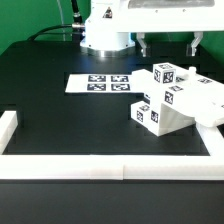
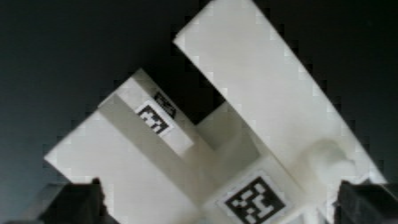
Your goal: Assemble chair
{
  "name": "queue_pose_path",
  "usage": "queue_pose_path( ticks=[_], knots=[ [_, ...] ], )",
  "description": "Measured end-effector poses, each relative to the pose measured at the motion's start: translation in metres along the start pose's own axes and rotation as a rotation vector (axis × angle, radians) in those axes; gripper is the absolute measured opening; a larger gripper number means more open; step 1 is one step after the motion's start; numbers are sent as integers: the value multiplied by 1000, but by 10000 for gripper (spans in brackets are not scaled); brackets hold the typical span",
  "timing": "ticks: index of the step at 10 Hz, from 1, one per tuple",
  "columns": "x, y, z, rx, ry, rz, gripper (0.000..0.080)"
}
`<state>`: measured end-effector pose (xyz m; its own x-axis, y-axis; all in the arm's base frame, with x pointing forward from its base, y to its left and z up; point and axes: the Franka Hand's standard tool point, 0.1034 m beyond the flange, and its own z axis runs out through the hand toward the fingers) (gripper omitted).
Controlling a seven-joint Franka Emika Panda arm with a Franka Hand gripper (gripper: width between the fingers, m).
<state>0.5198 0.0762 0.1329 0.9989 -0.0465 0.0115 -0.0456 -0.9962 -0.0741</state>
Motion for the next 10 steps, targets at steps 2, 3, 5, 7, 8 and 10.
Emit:
queue_pose_path(
  ticks=[2,3,5,7,8,10],
  knots=[
    [-1,2,0,8,-1,-150,649],
    [-1,3,0,2,-2,-240,649],
    [-2,2,1,-2,6,-275,649],
    [-32,-13,8,-14,44,-315,649],
    [-45,-17,10,-14,62,-325,649],
    [-70,-12,25,-29,85,-335,649]
  ],
)
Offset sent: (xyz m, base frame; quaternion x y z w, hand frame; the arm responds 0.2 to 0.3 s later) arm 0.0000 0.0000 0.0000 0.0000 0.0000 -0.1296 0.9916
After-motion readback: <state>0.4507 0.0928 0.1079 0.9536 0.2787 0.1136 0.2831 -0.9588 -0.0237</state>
